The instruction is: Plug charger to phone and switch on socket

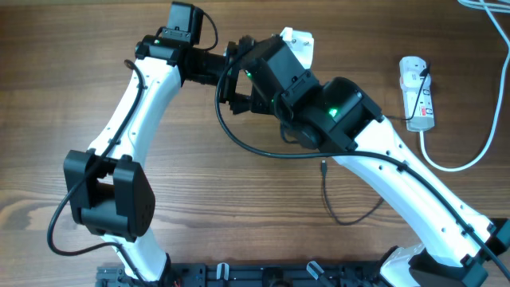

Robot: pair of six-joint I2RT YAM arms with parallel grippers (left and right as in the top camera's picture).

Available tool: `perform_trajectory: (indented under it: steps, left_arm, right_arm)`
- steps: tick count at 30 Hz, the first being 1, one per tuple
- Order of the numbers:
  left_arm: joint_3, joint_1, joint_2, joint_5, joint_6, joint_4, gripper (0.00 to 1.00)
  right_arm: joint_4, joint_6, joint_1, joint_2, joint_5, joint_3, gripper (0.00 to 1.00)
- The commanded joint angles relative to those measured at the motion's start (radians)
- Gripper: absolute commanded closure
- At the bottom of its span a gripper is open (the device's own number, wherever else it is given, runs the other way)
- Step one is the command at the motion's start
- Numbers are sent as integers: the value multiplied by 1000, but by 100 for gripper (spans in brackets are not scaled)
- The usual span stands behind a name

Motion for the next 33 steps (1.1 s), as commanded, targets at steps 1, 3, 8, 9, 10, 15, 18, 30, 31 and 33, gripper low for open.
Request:
perform_trajectory:
  steps: [1, 3, 8, 9, 10, 15, 18, 30, 31, 33]
  left_arm:
    - [18, -3, -29, 26, 4, 3, 0]
    - [18, -3, -29, 26, 4, 3, 0]
    - [18, -3, -29, 27, 4, 3, 0]
    - [18, -3, -29, 27, 3, 3, 0]
    - [18, -3, -29, 27, 4, 3, 0]
    - [18, -3, -29, 40, 3, 2, 21]
    - [18, -3, -29, 142, 3, 2, 31]
    - [18, -3, -29, 180, 0, -1, 57]
    - [18, -3, -29, 180, 0, -1, 57]
    - [18, -3, -29, 180, 0, -1, 58]
  right_arm:
    - [41, 96, 3, -5, -1, 30, 96]
    - [53, 197, 2, -15, 6, 30, 96]
    - [55, 570, -5, -65, 25, 30, 96]
    - [54, 620, -5, -72, 25, 30, 96]
    - [54, 674, -5, -77, 25, 30, 96]
    - [41, 943, -5, -79, 25, 28, 96]
    - [39, 1069, -5, -77, 25, 28, 95]
    - [-23, 1294, -5, -75, 115, 24, 95]
    - [-19, 1293, -5, -75, 115, 24, 95]
    - [-13, 1293, -5, -75, 115, 24, 95]
